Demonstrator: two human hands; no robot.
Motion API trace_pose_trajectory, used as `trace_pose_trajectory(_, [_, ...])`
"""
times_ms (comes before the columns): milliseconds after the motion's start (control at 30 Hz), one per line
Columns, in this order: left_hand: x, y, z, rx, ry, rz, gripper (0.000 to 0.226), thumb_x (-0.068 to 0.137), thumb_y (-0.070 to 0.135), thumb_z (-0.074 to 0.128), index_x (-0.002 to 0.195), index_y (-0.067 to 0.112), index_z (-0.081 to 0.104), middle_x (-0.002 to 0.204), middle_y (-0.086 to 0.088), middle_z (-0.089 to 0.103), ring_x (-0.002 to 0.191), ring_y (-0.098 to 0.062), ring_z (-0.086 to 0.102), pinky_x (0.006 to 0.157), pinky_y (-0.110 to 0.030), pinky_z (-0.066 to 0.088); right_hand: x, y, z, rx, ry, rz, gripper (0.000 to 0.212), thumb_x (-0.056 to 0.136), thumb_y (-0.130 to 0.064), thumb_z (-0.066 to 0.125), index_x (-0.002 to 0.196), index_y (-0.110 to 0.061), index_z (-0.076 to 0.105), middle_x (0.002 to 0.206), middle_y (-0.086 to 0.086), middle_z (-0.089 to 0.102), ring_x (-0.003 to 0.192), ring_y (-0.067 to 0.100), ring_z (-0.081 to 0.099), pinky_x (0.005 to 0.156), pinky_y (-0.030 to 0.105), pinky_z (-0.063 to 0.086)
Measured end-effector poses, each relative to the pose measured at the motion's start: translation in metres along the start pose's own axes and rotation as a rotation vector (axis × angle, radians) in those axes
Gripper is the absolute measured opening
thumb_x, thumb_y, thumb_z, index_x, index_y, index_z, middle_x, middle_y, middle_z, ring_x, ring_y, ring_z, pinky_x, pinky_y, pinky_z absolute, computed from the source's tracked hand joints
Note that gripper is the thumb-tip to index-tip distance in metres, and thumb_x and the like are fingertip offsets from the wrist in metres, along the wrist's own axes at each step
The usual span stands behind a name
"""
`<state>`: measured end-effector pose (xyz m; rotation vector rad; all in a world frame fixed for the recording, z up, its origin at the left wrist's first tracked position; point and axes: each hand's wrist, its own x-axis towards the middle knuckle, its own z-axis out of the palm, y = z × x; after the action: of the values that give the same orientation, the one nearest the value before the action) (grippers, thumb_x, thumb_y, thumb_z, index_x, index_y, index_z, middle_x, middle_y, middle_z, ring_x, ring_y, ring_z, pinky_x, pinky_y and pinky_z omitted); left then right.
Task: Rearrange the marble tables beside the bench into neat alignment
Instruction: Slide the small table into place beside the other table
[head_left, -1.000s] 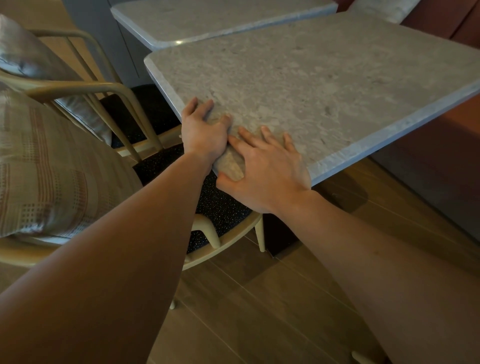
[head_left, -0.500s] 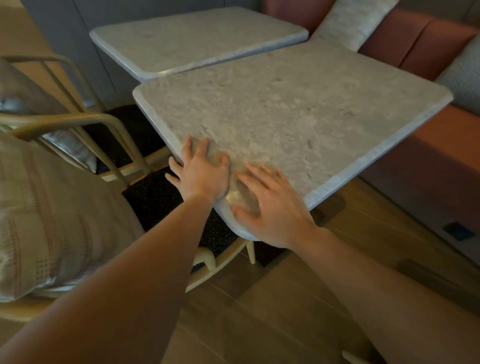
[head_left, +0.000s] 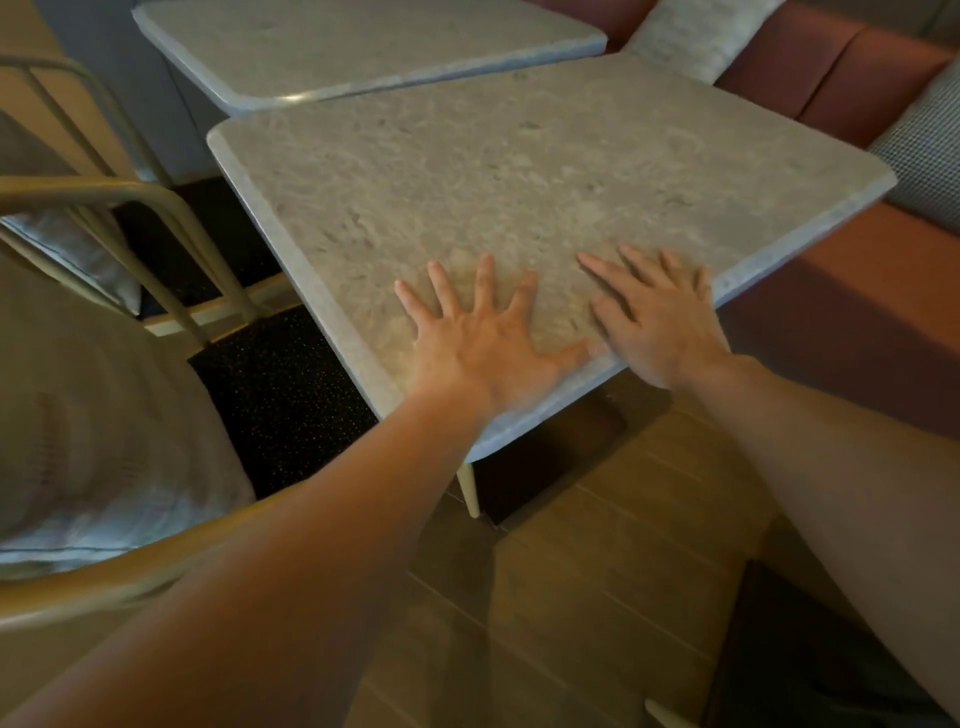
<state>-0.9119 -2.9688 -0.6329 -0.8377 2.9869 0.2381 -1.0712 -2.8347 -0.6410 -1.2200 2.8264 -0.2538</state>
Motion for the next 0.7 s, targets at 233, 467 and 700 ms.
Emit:
trace_pose_trajectory(233, [0.003, 0.000, -0.003, 0.009, 0.003, -0.002, 0.113, 0.068, 0.107, 0.017, 0.163, 0.051, -0.007, 0.177, -0.001, -0.014, 0.158, -0.050, -0.017, 0.119, -0.077, -0.011, 0.003, 0.001, 0.002, 0.046, 0.159, -0.064, 0.076, 0.087, -0.060, 0.005, 0.157, -0.053, 0.033, 0.173, -0.001, 0.028, 0.160, 0.029, 0.020, 0.127, 0.058, 0.010])
trace_pose_trajectory(467, [0.010, -0.003, -0.004, -0.014, -0.020, -0.018, 0.117, 0.058, 0.111, 0.018, 0.160, 0.058, -0.007, 0.177, 0.003, -0.013, 0.160, -0.046, -0.016, 0.119, -0.075, -0.012, 0.007, 0.004, 0.006, 0.070, 0.238, -0.100, 0.077, 0.086, -0.057, 0.009, 0.153, -0.048, 0.045, 0.169, 0.004, 0.038, 0.157, 0.028, 0.029, 0.127, 0.054, 0.015])
trace_pose_trajectory(700, [0.011, -0.002, -0.005, -0.032, -0.034, -0.036, 0.119, 0.054, 0.112, 0.018, 0.159, 0.060, -0.005, 0.177, 0.006, -0.012, 0.160, -0.044, -0.017, 0.120, -0.073, -0.013, 0.006, 0.004, 0.006, 0.103, 0.256, -0.126, 0.079, 0.083, -0.056, 0.010, 0.151, -0.044, 0.050, 0.167, 0.005, 0.041, 0.158, 0.027, 0.030, 0.128, 0.050, 0.014])
